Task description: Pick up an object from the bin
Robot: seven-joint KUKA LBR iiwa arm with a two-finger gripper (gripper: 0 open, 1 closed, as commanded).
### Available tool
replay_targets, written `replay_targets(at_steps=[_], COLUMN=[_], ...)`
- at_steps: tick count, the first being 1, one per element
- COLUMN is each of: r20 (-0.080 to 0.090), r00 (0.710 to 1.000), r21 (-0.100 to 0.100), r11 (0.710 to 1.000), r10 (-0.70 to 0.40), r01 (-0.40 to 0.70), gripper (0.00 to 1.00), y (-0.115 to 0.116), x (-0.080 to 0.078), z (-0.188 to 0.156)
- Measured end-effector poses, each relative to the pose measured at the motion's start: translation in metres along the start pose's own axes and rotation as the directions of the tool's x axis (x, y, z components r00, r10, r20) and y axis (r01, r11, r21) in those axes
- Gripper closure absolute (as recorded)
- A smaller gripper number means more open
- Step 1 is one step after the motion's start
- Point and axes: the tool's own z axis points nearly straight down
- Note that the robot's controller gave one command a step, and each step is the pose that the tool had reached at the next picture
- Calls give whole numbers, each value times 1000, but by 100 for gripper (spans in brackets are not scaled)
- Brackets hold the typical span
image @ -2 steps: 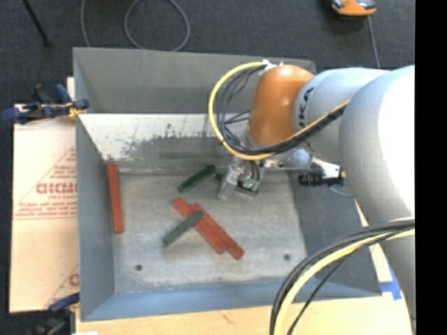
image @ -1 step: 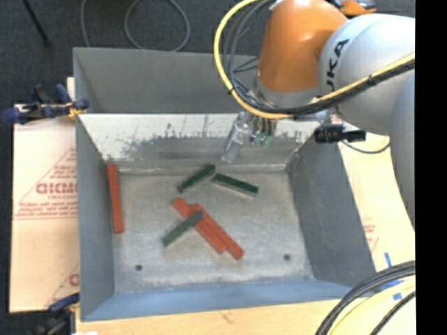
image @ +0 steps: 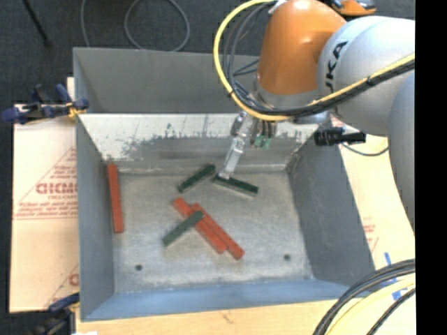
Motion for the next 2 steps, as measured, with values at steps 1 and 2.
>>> replay_targets(at_steps=[1,2], r20=[-9,1], r00=[972,955], r21=[3,-2], r11=[972,955], r10=[236,295], r01=[-236,-295], gripper=[0,0], y=[43,1], x=[53,37], z=[118,170])
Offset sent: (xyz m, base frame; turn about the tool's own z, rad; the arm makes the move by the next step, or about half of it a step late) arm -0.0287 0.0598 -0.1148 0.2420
